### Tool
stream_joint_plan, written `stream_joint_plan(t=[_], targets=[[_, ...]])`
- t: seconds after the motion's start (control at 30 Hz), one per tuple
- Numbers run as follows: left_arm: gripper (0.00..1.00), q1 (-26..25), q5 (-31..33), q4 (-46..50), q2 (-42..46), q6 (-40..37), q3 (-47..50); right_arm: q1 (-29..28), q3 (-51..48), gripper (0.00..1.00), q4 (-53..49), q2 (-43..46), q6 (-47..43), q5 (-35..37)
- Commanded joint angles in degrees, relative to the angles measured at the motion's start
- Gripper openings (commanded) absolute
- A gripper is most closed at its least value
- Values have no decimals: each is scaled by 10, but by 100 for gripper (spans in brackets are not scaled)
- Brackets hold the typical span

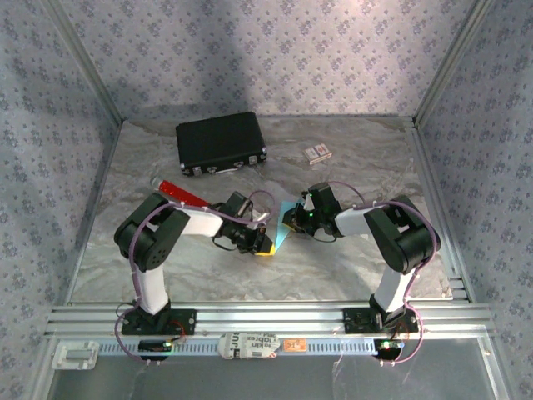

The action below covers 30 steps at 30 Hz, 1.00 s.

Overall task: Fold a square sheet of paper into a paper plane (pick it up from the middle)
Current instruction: Fold the wing for the fifth time at the center of the table.

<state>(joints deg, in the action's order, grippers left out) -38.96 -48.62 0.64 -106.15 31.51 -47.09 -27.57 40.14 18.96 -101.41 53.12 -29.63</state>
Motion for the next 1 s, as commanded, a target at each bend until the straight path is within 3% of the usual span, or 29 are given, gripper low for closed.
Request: stream_joint_plan(t=[0.0, 0.3, 0.47, 0.67, 0.97], targets=[[1, -9, 0, 76, 4, -2, 33, -4, -9, 14, -53, -28, -4, 53], [4, -7, 14, 62, 77, 15, 43, -4, -8, 14, -53, -28, -3, 52], [3, -1, 11, -18, 114, 79, 39, -5, -8, 14, -53, -26, -1, 53], [6, -5, 1, -104, 92, 129, 6, -6, -6, 14, -53, -27, 0, 53], [11, -27, 7, -84, 19, 113, -60, -8, -5, 14, -53, -28, 2, 55]])
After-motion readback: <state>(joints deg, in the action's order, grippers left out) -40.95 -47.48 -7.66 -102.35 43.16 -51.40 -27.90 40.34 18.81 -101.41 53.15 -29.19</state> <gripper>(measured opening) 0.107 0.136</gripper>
